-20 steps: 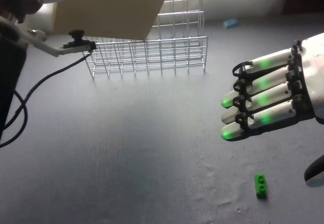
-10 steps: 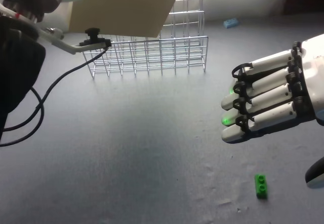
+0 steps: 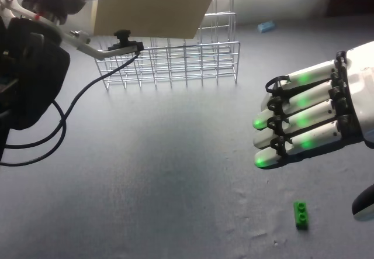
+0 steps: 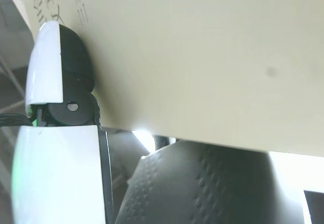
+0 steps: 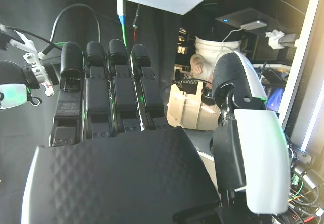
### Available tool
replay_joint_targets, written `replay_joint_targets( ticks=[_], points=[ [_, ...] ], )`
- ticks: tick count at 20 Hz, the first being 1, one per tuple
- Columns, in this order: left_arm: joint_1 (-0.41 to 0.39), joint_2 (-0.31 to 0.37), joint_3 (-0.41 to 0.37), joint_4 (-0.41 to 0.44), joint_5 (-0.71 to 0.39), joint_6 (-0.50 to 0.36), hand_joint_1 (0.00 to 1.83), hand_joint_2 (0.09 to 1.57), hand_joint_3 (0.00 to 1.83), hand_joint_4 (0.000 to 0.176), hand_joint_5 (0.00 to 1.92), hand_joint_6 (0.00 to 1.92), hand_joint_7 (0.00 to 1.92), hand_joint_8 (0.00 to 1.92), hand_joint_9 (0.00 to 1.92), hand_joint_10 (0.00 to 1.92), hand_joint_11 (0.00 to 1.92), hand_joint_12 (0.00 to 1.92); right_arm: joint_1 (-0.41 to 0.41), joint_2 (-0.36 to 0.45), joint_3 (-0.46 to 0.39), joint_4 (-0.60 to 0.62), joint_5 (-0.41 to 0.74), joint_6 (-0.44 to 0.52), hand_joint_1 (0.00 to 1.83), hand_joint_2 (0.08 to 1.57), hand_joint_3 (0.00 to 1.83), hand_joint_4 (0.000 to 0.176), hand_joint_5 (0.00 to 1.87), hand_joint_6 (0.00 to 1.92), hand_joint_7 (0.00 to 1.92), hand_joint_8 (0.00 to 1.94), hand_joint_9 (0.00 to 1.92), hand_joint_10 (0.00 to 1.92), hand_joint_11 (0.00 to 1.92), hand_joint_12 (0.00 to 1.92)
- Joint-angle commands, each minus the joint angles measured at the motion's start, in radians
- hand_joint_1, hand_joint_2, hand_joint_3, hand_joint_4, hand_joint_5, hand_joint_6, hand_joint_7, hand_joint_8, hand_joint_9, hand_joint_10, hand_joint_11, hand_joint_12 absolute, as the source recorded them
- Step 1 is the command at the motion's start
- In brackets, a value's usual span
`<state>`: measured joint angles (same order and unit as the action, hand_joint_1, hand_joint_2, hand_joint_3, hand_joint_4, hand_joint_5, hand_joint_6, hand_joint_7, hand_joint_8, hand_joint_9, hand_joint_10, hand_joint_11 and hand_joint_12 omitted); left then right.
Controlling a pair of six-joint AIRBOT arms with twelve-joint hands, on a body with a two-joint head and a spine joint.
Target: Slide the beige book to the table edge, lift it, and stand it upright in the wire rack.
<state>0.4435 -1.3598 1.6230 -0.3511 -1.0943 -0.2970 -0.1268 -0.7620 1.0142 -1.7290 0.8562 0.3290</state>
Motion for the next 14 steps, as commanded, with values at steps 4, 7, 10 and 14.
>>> replay_joint_targets(
  ticks=[4, 7, 10, 14],
  points=[
    [0.003, -0.011, 0.005, 0.005, -0.157, -0.055, 1.34, 1.23, 0.0, 0.0, 0.76, 1.2, 0.68, 1.47, 0.73, 1.52, 0.66, 1.48, 0.014, 0.004, -0.002, 0.082, 0.016, -0.002, 0.27, 1.18, 0.0, 0.0, 0.29, 0.0, 0.29, 0.0, 0.27, 0.0, 0.0, 0.77],
    [0.006, -0.02, 0.005, 0.006, -0.157, -0.064, 1.34, 1.23, 0.0, 0.0, 0.76, 1.2, 0.68, 1.47, 0.73, 1.52, 0.66, 1.48, 0.014, 0.003, -0.002, 0.082, 0.014, -0.002, 0.27, 1.18, 0.0, 0.0, 0.29, 0.0, 0.29, 0.0, 0.27, 0.0, 0.0, 0.77],
    [0.014, -0.029, 0.011, 0.006, -0.158, -0.076, 1.34, 1.23, 0.0, 0.0, 0.76, 1.2, 0.68, 1.47, 0.73, 1.53, 0.66, 1.48, 0.014, 0.0, -0.002, 0.082, 0.016, -0.002, 0.27, 1.18, 0.0, 0.0, 0.29, 0.0, 0.29, 0.0, 0.27, 0.0, 0.0, 0.77],
    [0.028, -0.045, 0.023, 0.006, -0.177, -0.081, 1.34, 1.22, 0.0, 0.0, 0.74, 1.23, 0.73, 1.42, 0.74, 1.51, 0.66, 1.49, 0.014, -0.004, -0.002, 0.082, 0.014, -0.002, 0.28, 1.18, 0.0, 0.0, 0.3, 0.0, 0.29, 0.0, 0.28, 0.0, 0.0, 0.8]
  ],
)
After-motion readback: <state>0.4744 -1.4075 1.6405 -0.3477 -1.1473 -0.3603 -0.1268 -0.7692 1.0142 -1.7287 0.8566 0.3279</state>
